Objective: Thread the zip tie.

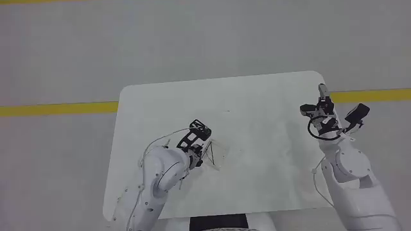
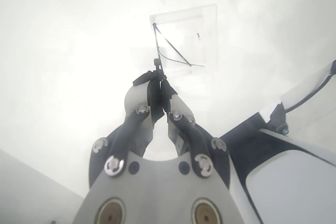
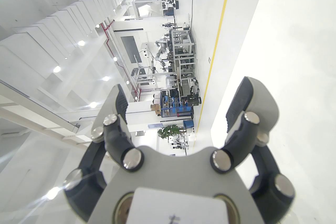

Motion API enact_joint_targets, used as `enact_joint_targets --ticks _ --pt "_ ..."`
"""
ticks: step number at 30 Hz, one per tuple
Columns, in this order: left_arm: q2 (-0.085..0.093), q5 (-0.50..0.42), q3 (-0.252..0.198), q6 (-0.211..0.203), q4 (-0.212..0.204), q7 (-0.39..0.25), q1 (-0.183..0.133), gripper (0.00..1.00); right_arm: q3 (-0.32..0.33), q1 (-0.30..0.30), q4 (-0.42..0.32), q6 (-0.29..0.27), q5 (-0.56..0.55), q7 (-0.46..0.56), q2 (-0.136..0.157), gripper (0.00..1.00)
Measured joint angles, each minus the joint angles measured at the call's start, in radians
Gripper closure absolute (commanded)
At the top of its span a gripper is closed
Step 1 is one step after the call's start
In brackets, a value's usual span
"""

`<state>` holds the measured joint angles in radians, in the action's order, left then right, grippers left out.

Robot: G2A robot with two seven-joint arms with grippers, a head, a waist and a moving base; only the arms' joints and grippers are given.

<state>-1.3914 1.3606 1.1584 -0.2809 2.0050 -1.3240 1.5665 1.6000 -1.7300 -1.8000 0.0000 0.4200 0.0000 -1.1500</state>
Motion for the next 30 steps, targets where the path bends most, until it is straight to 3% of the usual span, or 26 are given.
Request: enact_joint_targets --ticks 2,3,7,11,18,30 --pt "0.011 -0.033 0.017 -0.064 0.014 0.001 0.009 1.00 0.000 0.000 0.000 0.000 0.000 0.000 0.000 0.00" --pt "0.017 -0.046 0.021 -0.071 0.021 0.000 0.010 1.00 0.000 0.000 0.000 0.000 0.000 0.000 0.000 0.00" --pt "0.056 -0.080 0.008 -0.059 0.045 -0.005 0.002 1.00 0.000 0.000 0.000 0.000 0.000 0.000 0.000 0.00" --pt "0.105 -0.126 -0.006 -0.059 0.059 0.002 -0.012 1.00 0.000 0.000 0.000 0.000 0.000 0.000 0.000 0.00" --pt "0.185 -0.254 -0.012 -0.059 0.058 0.018 -0.045 1.00 0.000 0.000 0.000 0.000 0.000 0.000 0.000 0.00" --pt "0.187 -0.256 -0.013 -0.059 0.056 0.019 -0.046 1.00 0.000 0.000 0.000 0.000 0.000 0.000 0.000 0.00"
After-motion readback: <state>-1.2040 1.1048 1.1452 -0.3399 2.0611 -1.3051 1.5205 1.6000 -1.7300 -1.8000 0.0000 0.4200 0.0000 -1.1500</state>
